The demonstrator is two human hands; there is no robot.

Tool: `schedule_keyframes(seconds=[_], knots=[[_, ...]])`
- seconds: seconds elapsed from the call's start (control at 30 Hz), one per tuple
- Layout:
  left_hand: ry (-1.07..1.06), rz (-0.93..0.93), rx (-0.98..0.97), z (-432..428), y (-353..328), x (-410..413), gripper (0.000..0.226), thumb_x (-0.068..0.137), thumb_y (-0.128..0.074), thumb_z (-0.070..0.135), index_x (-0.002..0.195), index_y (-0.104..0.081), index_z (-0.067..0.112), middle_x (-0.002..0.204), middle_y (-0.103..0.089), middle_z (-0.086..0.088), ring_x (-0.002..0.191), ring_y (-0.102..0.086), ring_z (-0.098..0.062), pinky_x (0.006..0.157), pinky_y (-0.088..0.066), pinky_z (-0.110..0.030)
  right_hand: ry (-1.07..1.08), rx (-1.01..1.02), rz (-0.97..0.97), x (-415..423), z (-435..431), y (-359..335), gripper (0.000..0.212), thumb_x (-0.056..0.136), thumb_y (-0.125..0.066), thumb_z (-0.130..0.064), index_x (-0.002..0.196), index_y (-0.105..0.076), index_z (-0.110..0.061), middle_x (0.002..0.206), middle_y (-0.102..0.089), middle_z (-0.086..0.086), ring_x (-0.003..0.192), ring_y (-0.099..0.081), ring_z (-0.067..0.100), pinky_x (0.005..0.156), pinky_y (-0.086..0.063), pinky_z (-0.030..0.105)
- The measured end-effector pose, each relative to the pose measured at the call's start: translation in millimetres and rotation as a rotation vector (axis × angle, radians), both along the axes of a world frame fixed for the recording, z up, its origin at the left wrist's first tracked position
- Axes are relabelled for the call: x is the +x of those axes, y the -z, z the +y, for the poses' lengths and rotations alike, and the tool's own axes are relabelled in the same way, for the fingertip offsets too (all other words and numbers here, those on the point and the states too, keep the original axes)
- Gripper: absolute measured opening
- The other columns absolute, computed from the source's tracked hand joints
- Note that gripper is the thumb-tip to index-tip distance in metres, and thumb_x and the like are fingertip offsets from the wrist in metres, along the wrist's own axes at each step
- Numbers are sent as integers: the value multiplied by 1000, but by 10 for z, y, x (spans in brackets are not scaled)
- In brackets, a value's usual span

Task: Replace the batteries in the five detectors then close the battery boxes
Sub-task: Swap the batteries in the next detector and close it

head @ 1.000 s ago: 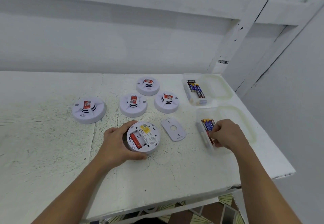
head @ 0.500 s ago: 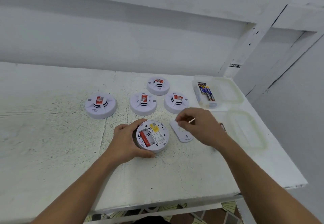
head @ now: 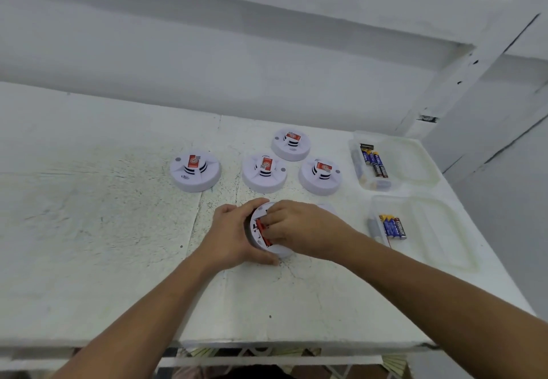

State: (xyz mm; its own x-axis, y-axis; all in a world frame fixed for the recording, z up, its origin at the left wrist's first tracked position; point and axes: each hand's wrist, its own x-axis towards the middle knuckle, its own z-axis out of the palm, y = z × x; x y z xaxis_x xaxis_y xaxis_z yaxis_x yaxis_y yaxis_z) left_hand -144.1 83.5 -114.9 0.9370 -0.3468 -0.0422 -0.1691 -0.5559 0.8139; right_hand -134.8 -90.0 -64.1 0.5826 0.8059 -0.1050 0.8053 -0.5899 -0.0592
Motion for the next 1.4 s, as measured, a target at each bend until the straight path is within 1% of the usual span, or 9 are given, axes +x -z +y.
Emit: schedule_keyframes(seconds=[0.27, 0.47, 0.57, 0.67, 0.77, 0.9, 1.03, 1.13, 1.4], knots=[[-4, -22, 19, -9, 20, 15, 111, 32, -91, 52, 130, -40, 44, 105, -57, 33, 112, -33, -7, 96, -14, -10, -136, -9, -64, 4, 22, -33, 12, 67, -73, 4, 70, -66, -4, 75, -68, 10, 69, -62, 29, 58, -55, 37], [20, -47, -6, -21, -16, 4, 110, 27, -77, 65, 128, -42, 43, 99, -56, 36, 102, -27, 28, 97, -11, -8, -113, -10, -16, -11, 45, -96, 14, 62, -75, -3, 69, -63, -4, 70, -66, 11, 66, -61, 31, 44, -50, 31], [25, -41, 3, -20, -22, 7, 106, 27, -74, 68, 125, -39, 47, 98, -56, 36, 103, -31, 25, 95, -8, -4, -113, 12, 16, 11, 36, -81, 6, 70, -63, -8, 74, -62, -4, 73, -66, 11, 69, -58, 32, 51, -53, 37], [24, -58, 12, -14, -45, -10, 103, 29, -75, 67, 123, -39, 48, 97, -57, 36, 103, -32, 25, 97, -10, -7, -9, 75, 56, -19, -7, -70, 25, 75, -42, -22, 81, -63, -10, 77, -64, 5, 71, -55, 26, 51, -50, 36], [28, -57, -18, -22, -78, -25, 97, 29, -75, 65, 118, -39, 49, 95, -58, 36, 101, -29, 32, 98, -13, -10, 133, 157, 110, -99, -55, -120, 28, 76, -45, -24, 91, -68, -18, 89, -66, -1, 85, -57, 19, 58, -51, 36], [8, -25, -24, -4, -50, -18, 93, 25, -77, 67, 109, -37, 59, 99, -56, 36, 106, -26, 22, 94, -14, -6, 287, 254, 223, -156, -21, -135, 14, 87, -58, -24, 88, -69, -16, 83, -66, -2, 94, -52, 14, 74, -47, 32], [3, -12, -21, -5, -9, -7, 100, 27, -87, 60, 114, -39, 59, 101, -60, 33, 110, -27, 11, 93, -14, -5, 456, 321, 177, -211, 113, -105, 10, 82, -59, -11, 83, -68, -12, 68, -53, -9, 73, -47, 13, 58, -32, 13], [-3, -13, -5, -7, 24, 1, 104, 29, -90, 56, 122, -43, 52, 103, -63, 28, 111, -37, -9, 90, -14, -3, 617, 399, 243, -241, 167, -127, 12, 81, -58, -7, 85, -68, -14, 75, -61, -9, 72, -55, 12, 62, -42, 20], [-45, 9, -11, -27, -99, -60, 92, 38, -94, 40, 110, -41, 58, 103, -52, 34, 94, -26, -1, 84, -29, -21, 1075, 1202, 878, -221, -211, -315, 22, 79, -67, 8, 98, -62, 0, 82, -68, 12, 67, -66, 18, 64, -58, 32]])
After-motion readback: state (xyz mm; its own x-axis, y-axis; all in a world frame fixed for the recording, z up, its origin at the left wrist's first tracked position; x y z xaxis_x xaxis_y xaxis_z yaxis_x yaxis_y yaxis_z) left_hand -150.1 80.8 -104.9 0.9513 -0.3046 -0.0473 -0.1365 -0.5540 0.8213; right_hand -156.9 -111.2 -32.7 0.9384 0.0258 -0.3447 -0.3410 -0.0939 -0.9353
